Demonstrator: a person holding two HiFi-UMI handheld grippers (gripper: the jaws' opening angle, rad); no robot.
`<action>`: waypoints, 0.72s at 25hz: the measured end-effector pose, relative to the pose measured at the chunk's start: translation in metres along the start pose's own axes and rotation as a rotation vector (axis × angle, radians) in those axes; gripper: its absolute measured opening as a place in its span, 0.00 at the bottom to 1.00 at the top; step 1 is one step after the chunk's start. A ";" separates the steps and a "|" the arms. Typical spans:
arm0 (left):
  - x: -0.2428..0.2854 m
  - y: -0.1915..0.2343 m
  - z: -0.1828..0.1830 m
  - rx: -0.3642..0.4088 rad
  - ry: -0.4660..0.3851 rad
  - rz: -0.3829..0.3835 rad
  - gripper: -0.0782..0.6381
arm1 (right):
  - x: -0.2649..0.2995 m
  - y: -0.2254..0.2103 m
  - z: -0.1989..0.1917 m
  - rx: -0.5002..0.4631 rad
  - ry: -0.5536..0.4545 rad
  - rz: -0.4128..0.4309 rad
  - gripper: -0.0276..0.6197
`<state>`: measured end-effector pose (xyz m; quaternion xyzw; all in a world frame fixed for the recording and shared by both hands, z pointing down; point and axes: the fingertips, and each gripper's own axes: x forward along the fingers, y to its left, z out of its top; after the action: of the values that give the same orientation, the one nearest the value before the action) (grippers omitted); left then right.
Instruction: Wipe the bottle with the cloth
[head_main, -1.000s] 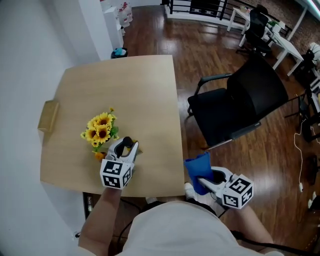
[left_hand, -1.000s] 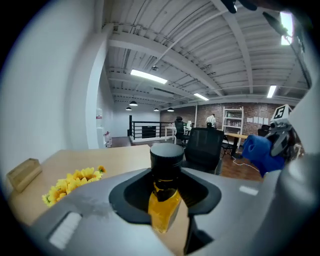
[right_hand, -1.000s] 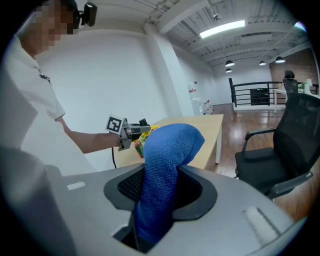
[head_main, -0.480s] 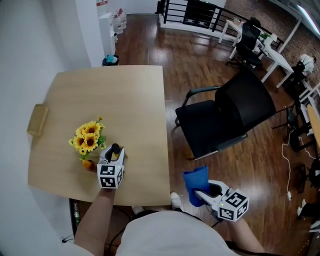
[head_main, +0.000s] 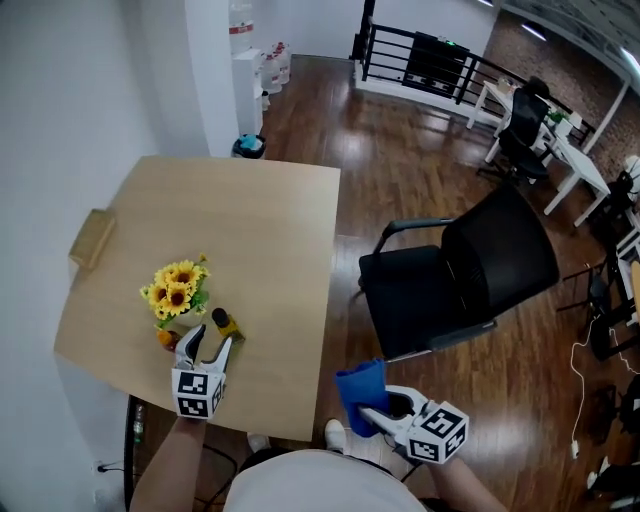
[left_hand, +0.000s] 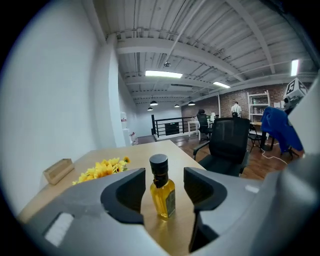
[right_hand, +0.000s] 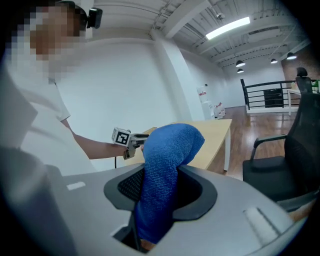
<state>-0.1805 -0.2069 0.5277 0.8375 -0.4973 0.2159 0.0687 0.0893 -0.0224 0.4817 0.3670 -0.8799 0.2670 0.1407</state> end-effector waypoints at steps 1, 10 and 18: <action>-0.012 -0.002 -0.001 -0.010 0.000 0.019 0.46 | 0.001 -0.005 0.001 -0.013 -0.004 0.026 0.28; -0.135 -0.088 -0.021 -0.155 0.023 0.105 0.46 | 0.004 -0.048 -0.011 -0.135 0.086 0.236 0.28; -0.214 -0.173 -0.031 -0.211 0.054 -0.003 0.39 | -0.003 -0.029 0.002 -0.207 0.065 0.306 0.28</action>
<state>-0.1285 0.0605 0.4805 0.8201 -0.5142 0.1846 0.1703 0.1121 -0.0385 0.4896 0.2038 -0.9431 0.2050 0.1640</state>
